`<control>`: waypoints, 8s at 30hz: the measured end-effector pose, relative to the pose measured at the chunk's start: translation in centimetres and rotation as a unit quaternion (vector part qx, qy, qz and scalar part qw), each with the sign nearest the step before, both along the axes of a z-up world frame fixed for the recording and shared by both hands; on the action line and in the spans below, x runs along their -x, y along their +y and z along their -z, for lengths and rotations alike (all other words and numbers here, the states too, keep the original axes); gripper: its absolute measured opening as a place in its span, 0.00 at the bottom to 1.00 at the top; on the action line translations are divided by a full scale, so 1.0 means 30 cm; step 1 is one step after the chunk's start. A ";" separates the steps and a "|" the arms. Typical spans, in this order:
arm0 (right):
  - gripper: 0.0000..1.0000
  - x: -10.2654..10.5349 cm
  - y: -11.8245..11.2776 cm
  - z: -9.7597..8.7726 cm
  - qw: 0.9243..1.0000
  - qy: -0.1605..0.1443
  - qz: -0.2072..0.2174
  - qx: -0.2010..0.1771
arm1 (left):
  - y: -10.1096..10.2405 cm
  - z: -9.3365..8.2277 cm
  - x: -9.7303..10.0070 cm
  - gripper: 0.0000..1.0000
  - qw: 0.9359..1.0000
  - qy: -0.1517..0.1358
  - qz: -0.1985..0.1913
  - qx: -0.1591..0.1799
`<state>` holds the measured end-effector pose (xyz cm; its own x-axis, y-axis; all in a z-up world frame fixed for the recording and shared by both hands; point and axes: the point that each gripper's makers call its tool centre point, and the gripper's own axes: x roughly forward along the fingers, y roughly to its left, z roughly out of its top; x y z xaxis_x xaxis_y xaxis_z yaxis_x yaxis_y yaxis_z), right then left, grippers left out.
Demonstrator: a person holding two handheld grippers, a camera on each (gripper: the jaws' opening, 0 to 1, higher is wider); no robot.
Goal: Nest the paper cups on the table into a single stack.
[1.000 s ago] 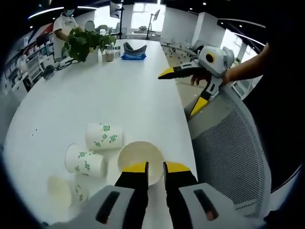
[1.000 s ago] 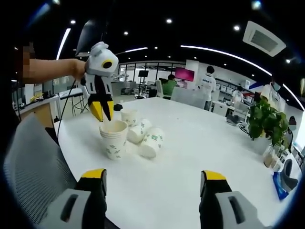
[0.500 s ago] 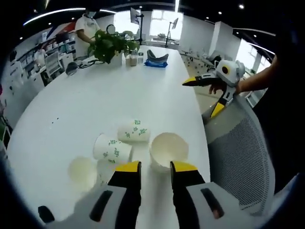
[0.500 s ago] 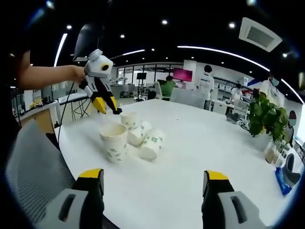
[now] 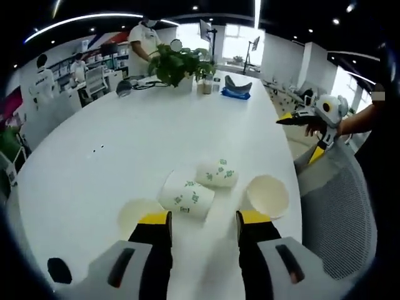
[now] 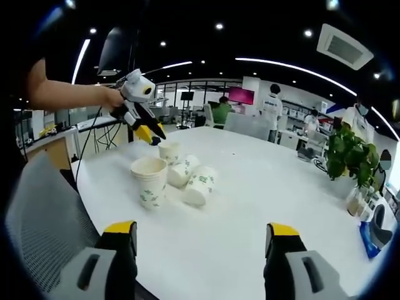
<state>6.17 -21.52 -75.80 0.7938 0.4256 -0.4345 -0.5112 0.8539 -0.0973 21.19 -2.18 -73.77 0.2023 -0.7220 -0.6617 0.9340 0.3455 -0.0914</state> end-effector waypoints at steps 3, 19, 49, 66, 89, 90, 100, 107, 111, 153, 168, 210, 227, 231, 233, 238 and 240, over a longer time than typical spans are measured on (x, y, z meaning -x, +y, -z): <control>0.85 0.000 -0.001 0.000 1.000 0.000 0.001 0.002 | 0.008 0.026 -0.025 0.39 1.000 0.002 -0.005 -0.007; 0.85 -0.001 -0.001 0.000 1.000 -0.001 0.003 0.007 | 0.030 0.160 -0.122 0.14 0.999 0.016 -0.019 -0.038; 0.83 0.003 0.004 0.007 1.000 0.001 -0.005 0.014 | 0.039 0.079 -0.116 0.00 0.999 -0.020 -0.029 -0.023; 0.83 0.004 0.003 0.004 1.000 -0.002 -0.006 0.013 | -0.030 -0.122 0.043 0.00 0.998 -0.057 0.039 -0.006; 0.83 0.006 0.006 0.003 1.000 -0.003 -0.010 0.014 | -0.128 -0.288 0.251 0.00 0.992 -0.072 0.107 0.017; 0.83 0.006 0.007 0.002 1.000 -0.003 -0.009 0.014 | -0.130 -0.287 0.262 0.00 0.991 -0.070 0.110 0.016; 0.83 0.005 0.005 0.003 1.000 -0.003 -0.009 0.015 | -0.158 -0.250 0.308 0.00 0.987 -0.059 0.148 0.024; 0.83 0.005 0.005 0.003 1.000 -0.002 -0.008 0.016 | -0.174 -0.205 0.327 0.00 0.985 -0.051 0.163 0.018; 0.82 0.005 0.003 0.006 1.000 -0.001 -0.009 0.017 | -0.183 -0.182 0.335 0.00 0.984 -0.049 0.170 0.014; 0.80 0.009 0.001 0.020 1.000 0.007 -0.009 0.027 | -0.185 0.063 0.389 0.01 0.974 0.028 0.216 -0.057; 0.79 0.010 -0.007 0.029 0.999 0.010 -0.007 0.035 | -0.178 0.115 0.399 0.02 0.971 0.053 0.223 -0.067; 0.79 0.011 -0.001 0.031 0.999 0.014 -0.008 0.035 | -0.164 -0.005 0.374 0.08 0.979 0.036 0.202 -0.018; 0.79 0.008 -0.013 0.037 0.999 0.023 0.005 0.031 | -0.121 -0.082 0.284 0.16 0.992 -0.002 0.129 0.009; 0.79 0.007 -0.014 0.040 0.999 0.029 0.007 0.027 | -0.119 -0.109 0.271 0.24 0.994 -0.014 0.103 0.036; 0.80 0.008 -0.011 0.039 0.999 0.034 0.008 0.019 | -0.116 -0.116 0.270 0.27 0.994 -0.017 0.095 0.042; 0.80 0.007 -0.006 0.042 0.999 0.046 0.007 0.009 | -0.090 -0.139 0.229 0.34 0.995 -0.035 0.054 0.073; 0.80 -0.005 -0.008 0.039 0.999 0.049 0.006 0.010 | -0.076 -0.148 0.217 0.38 0.995 -0.042 0.039 0.084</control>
<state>6.32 -21.78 -76.97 0.7513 0.4076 -0.5190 -0.5095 0.8581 -0.0636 14.68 -4.45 -69.32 0.1908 -0.8366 -0.5135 0.9639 0.2586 -0.0631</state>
